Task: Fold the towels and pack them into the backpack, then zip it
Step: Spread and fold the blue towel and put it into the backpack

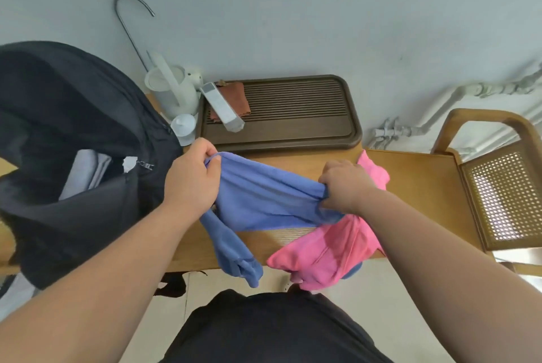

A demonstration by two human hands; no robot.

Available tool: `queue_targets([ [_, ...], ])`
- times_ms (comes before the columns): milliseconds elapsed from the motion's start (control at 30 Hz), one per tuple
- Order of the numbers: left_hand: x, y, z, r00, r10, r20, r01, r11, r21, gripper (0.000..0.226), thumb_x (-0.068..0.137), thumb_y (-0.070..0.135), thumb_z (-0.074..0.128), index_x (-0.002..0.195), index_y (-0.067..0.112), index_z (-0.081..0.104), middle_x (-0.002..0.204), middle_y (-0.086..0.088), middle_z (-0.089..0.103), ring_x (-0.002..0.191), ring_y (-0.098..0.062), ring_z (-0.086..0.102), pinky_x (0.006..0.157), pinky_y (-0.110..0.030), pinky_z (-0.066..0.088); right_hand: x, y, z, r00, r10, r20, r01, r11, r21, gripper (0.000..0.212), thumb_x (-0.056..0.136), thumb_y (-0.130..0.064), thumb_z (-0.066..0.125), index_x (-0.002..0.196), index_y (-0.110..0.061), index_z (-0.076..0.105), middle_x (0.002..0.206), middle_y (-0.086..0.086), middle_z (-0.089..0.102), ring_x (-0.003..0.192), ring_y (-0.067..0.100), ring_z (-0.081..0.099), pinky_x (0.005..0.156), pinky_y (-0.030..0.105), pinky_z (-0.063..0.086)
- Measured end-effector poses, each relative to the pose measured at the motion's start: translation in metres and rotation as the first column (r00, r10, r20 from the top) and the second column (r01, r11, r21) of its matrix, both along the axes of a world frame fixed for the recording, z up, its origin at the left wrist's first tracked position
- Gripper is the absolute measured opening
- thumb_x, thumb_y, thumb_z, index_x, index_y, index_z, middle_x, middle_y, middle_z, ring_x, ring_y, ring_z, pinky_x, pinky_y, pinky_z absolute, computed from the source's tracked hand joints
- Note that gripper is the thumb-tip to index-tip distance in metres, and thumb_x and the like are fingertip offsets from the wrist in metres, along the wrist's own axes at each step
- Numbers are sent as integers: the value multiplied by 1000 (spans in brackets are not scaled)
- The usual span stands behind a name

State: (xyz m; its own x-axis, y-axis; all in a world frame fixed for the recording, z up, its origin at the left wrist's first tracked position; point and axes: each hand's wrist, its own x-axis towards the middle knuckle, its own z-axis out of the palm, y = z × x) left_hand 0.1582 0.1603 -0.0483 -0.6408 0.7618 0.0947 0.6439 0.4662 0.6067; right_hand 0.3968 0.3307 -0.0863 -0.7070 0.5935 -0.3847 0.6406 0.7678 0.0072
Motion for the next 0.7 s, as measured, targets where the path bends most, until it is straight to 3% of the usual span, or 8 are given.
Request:
queue_targets([
  [100, -22, -13, -4, 982, -162, 101, 185, 938, -292, 9, 97, 26, 57, 88, 23, 56, 78, 4, 60, 78, -22, 57, 64, -34, 42, 5, -19, 7, 991, -131, -3, 130, 990, -62, 20, 76, -32, 65, 66, -18, 55, 77, 1, 55, 85, 28, 56, 72, 34, 48],
  [200, -34, -33, -8, 873, -370, 318, 488, 677, -551, 8, 96, 24, 58, 93, 23, 65, 88, 4, 65, 80, -16, 59, 63, -26, 43, 14, -50, 14, 959, -271, -78, 239, 929, -283, 28, 78, -27, 70, 60, -15, 52, 59, 3, 51, 61, 21, 48, 55, 34, 38],
  [333, -39, -60, -12, 711, -426, 559, 701, 492, -517, 16, 94, 27, 62, 80, 27, 67, 78, 5, 67, 73, -12, 57, 69, -28, 44, 24, -95, 35, 930, -367, 24, 304, 730, -613, 18, 76, -20, 77, 65, -18, 63, 55, -6, 58, 56, 10, 54, 57, 28, 44],
  [433, -36, -73, -7, 438, -338, 833, 878, 357, -317, 22, 98, 20, 60, 77, 23, 65, 73, 6, 60, 68, -8, 51, 65, -22, 41, 30, -116, 61, 931, -324, 166, 302, 433, -849, 13, 78, -21, 80, 70, -26, 71, 76, -8, 70, 78, 10, 67, 74, 26, 50],
  [500, -34, -75, -3, 317, -233, 920, 854, 491, -170, 18, 99, 14, 57, 84, 15, 65, 76, 1, 62, 68, -10, 54, 63, -21, 44, 33, -121, 74, 899, -406, 163, 317, 350, -882, 22, 81, -30, 81, 62, -29, 70, 72, -12, 66, 71, 5, 63, 71, 20, 47],
  [533, -34, -73, -5, 319, -193, 928, 791, 593, -149, 16, 100, 13, 57, 86, 12, 65, 77, -1, 64, 69, -11, 56, 64, -22, 45, 34, -119, 78, 860, -486, 157, 336, 307, -891, 27, 86, -35, 77, 60, -29, 71, 72, -13, 67, 71, 3, 64, 70, 18, 48],
  [600, -34, -65, -16, 509, -187, 840, 617, 760, -205, 16, 99, 15, 57, 87, 10, 67, 81, -6, 65, 73, -16, 56, 68, -27, 45, 36, -109, 78, 729, -675, 116, 406, 290, -867, 33, 89, -50, 69, 66, -28, 76, 77, -10, 72, 74, 7, 67, 73, 21, 49],
  [700, -27, -51, -40, 814, -161, 558, 362, 892, -271, 16, 98, 19, 57, 90, 10, 67, 83, -10, 63, 73, -19, 53, 65, -32, 39, 40, -86, 60, 568, -820, -69, 598, 469, -650, 35, 87, -40, 69, 61, -18, 64, 65, -1, 56, 61, 16, 49, 58, 26, 38],
])
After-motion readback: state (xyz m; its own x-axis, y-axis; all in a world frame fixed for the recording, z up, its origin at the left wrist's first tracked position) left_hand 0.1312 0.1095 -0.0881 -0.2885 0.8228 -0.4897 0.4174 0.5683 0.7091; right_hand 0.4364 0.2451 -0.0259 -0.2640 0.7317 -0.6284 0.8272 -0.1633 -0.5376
